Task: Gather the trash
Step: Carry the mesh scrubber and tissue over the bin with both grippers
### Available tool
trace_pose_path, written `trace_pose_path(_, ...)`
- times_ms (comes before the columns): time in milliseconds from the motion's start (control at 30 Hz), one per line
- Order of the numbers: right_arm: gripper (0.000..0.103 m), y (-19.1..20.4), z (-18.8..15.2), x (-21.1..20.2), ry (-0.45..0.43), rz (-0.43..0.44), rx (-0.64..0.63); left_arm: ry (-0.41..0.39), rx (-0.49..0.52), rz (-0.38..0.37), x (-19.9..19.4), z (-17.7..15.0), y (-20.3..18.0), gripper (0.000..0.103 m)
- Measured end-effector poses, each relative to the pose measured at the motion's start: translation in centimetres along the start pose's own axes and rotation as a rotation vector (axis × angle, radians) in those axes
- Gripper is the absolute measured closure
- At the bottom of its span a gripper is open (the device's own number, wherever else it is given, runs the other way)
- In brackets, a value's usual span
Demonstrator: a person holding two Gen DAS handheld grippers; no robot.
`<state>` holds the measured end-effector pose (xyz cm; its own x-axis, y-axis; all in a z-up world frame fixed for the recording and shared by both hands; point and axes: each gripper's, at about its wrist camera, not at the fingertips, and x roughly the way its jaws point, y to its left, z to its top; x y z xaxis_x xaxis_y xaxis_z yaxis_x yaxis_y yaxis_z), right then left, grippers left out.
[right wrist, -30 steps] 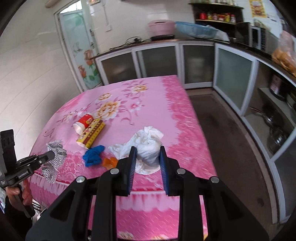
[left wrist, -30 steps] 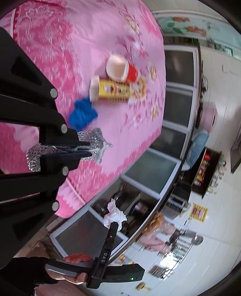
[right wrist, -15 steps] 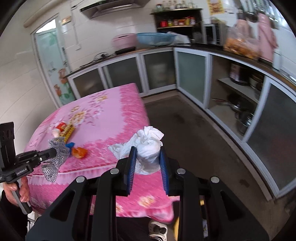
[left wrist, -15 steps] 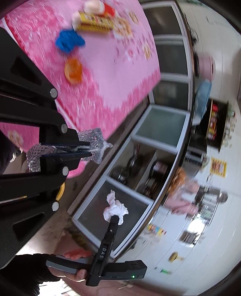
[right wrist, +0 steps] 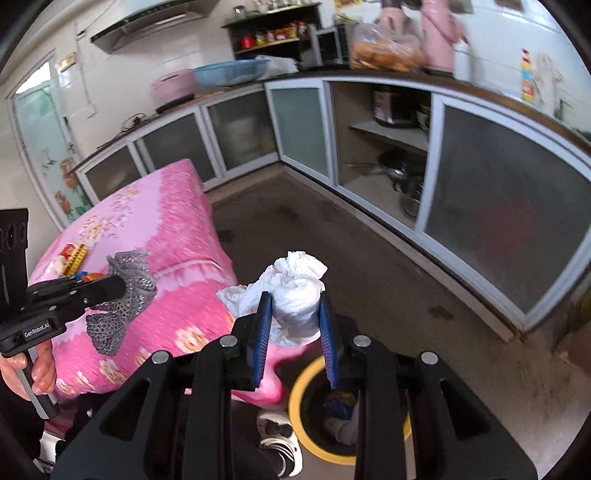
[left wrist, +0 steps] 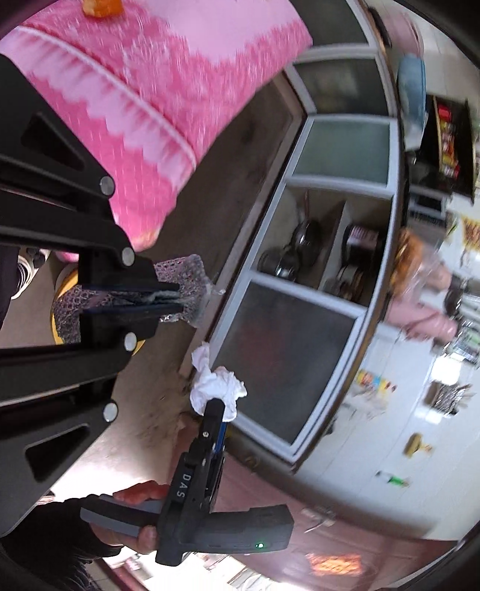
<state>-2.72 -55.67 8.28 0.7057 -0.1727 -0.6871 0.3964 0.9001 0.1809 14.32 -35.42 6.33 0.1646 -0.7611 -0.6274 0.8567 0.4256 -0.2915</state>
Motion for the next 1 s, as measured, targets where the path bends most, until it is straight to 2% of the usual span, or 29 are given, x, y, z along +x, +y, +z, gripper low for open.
trace_pose_path(200,0.079,-3.4,-2.9,2.0,0.068,-0.026,0.066,0.090,0.048,-0.074,5.9,-0.7,-3.1,0.098)
trace_pose_path(467,0.079,-7.4,-7.0,5.1,0.168,-0.057,0.150,0.195,0.075,-0.123,12.7,-3.3,-5.8,0.098)
trace_pose_path(700,0.079,-10.3,-10.8,7.7,0.255,-0.083,0.227,0.273,0.071,-0.107,16.8,-5.2,-6.3,0.098)
trace_pose_path(1000,0.079,-11.3,-13.6,10.9,0.338,-0.090,0.256,0.346,0.075,-0.075,21.3,-6.5,-6.2,0.098)
